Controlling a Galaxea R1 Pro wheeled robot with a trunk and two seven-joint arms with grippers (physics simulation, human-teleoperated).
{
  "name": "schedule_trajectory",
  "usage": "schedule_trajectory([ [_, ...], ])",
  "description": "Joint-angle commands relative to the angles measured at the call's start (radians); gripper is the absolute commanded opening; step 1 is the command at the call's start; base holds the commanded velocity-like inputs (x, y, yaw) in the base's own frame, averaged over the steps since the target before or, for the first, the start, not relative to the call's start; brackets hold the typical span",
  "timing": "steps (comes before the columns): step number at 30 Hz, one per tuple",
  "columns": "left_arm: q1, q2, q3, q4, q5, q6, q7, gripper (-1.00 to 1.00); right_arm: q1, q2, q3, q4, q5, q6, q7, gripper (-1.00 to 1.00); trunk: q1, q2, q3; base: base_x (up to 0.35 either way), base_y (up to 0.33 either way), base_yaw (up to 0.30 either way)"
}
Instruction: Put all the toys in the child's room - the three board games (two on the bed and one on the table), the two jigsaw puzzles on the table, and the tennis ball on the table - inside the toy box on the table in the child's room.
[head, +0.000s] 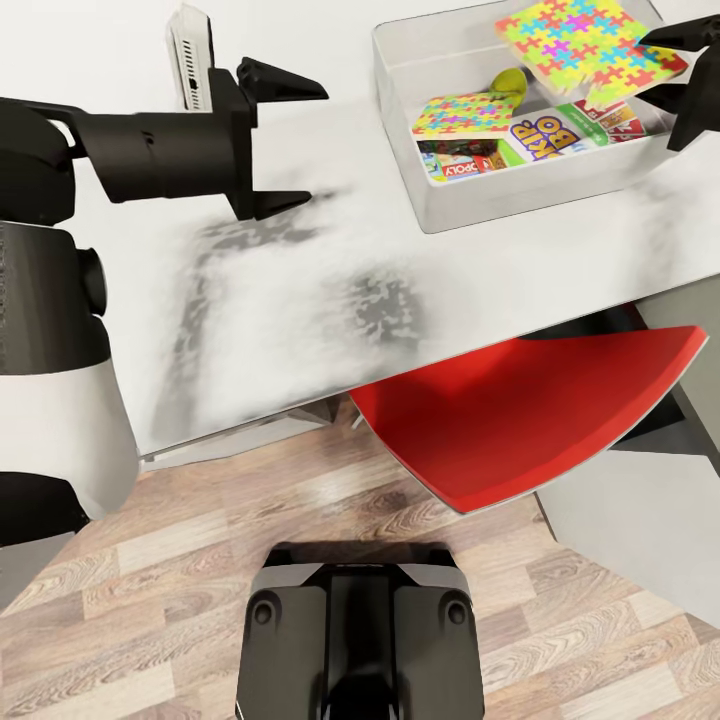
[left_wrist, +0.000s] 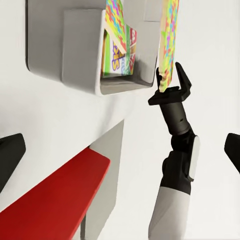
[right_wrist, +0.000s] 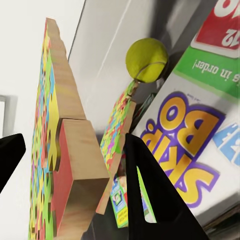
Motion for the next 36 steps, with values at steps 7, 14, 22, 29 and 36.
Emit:
schedule_trajectory([
  [7, -0.004, -0.007, 0.000, 0.000, 0.007, 0.007, 0.008, 1.00, 0.000, 0.000, -0.002, 0.000, 0.003, 0.005, 0.001, -1.00, 0.001, -0.002, -0.001, 0.000, 0.000, 0.000],
  [14, -0.005, -0.009, -0.001, -0.001, 0.007, 0.011, 0.008, 1.00, 0.000, -0.001, -0.002, 0.000, 0.002, 0.005, 0.002, -1.00, 0.001, -0.002, -0.001, 0.000, 0.000, 0.000],
  [22, -0.010, -0.010, -0.001, 0.000, 0.007, 0.012, 0.008, 1.00, 0.000, -0.002, -0.002, -0.001, -0.001, 0.006, 0.003, -1.00, 0.001, -0.002, -0.001, 0.000, 0.000, 0.000],
  [29, -0.022, -0.010, -0.001, 0.000, 0.007, 0.012, 0.008, 1.00, 0.000, -0.003, -0.002, -0.007, -0.001, 0.007, 0.003, -1.00, 0.001, -0.002, -0.001, 0.000, 0.000, 0.000],
  [36, -0.033, -0.010, -0.002, 0.000, 0.007, 0.013, 0.005, 1.00, 0.000, -0.003, -0.002, -0.010, -0.002, 0.007, 0.004, -1.00, 0.001, -0.002, -0.001, 0.000, 0.000, 0.000],
])
